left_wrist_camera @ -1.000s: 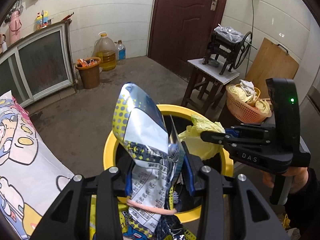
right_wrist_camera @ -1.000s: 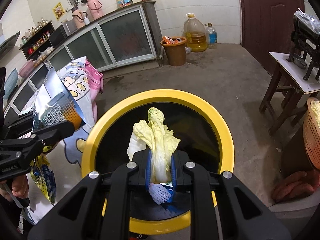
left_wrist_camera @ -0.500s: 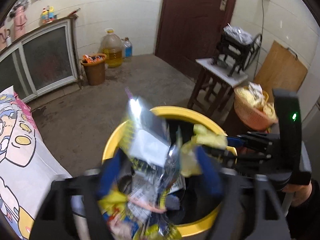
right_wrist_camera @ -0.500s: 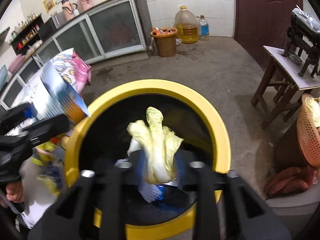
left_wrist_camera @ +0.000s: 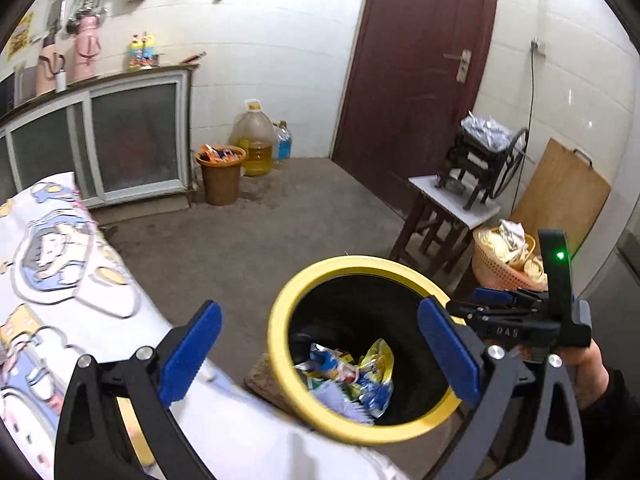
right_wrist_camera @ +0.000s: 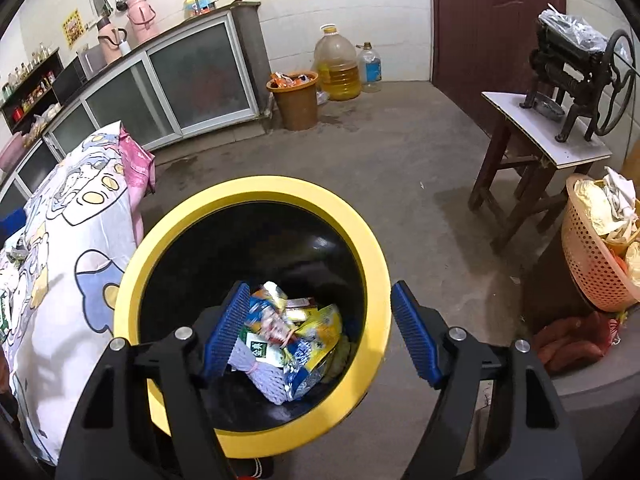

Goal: Collect trash
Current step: 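Open both tools over the bin to drop the bag and leaf, then move both tools back over the table, then grasp the green-white milk carton with the left tool while the right tool grasps the small green-white packet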

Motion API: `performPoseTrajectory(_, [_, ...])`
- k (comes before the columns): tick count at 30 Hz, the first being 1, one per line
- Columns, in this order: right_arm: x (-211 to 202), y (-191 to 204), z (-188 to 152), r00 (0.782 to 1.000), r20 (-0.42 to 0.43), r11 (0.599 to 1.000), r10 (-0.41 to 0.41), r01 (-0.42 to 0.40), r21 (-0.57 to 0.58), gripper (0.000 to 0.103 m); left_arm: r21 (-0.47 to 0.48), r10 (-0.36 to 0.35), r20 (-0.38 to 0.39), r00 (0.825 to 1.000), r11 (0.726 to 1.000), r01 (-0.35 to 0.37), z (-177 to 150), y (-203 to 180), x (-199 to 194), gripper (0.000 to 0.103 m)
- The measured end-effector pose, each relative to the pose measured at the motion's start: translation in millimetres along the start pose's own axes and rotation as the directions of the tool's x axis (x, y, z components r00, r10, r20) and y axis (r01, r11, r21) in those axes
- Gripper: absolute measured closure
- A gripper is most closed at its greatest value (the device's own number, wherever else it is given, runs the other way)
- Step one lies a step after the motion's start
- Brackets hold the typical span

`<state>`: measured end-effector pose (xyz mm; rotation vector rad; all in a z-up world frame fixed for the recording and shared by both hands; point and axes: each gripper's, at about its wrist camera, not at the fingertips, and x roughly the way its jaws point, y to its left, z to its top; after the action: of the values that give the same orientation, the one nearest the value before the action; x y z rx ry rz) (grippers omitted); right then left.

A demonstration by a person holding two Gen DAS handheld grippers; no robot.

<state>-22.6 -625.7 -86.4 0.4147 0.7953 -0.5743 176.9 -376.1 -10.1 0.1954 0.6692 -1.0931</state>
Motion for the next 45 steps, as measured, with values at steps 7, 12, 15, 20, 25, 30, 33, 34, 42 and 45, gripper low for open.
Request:
performPoseTrajectory(7, [-16,47,10,0.991,0.056,0.988,0.120,-0.113,-0.107,0.033,0.006,0.065,0.051,0.997,0.998,-0.065,-32,58,-93,0.008])
performPoseTrajectory(12, [-26,122,12,0.955,0.077,0.923,0.287,-0.254,-0.290,0.032,0.083,0.186,0.029,0.982,0.979,-0.188,-80,99,-168,0.008])
performPoseTrajectory(15, [-26,167,12,0.926,0.054,0.868,0.375,-0.329,-0.372,0.032,0.114,0.302,-0.014,0.953,0.948,-0.298,-111,124,-206,0.008])
performPoseTrajectory(20, [-20,234,17,0.887,-0.013,0.801,0.462,-0.424,-0.423,0.032,0.107,0.394,-0.045,0.918,0.915,-0.388,-139,161,-256,0.008])
performPoseTrajectory(25, [-21,304,18,0.870,-0.054,0.739,0.490,-0.447,-0.503,0.032,0.111,0.413,-0.041,0.910,0.907,-0.407,-146,186,-278,0.008])
performPoseTrajectory(30, [-26,353,12,0.863,-0.079,0.670,0.499,-0.442,-0.597,0.032,0.136,0.397,-0.051,0.916,0.912,-0.387,-150,205,-279,0.008])
performPoseTrajectory(33, [-23,377,12,0.858,-0.099,0.637,0.504,-0.446,-0.628,0.032,0.155,0.378,-0.067,0.923,0.918,-0.365,-149,213,-270,0.008])
performPoseTrajectory(34, [-20,385,12,0.857,-0.108,0.627,0.503,-0.448,-0.638,0.032,0.161,0.375,-0.070,0.924,0.919,-0.361,-148,215,-265,0.008])
performPoseTrajectory(42, [8,432,11,0.860,-0.155,0.588,0.487,-0.454,-0.670,0.033,0.212,0.357,-0.093,0.929,0.919,-0.332,-143,232,-249,0.008])
performPoseTrajectory(45, [12,446,11,0.859,-0.164,0.570,0.485,-0.452,-0.686,0.035,0.224,0.353,-0.110,0.929,0.920,-0.323,-141,239,-245,0.008])
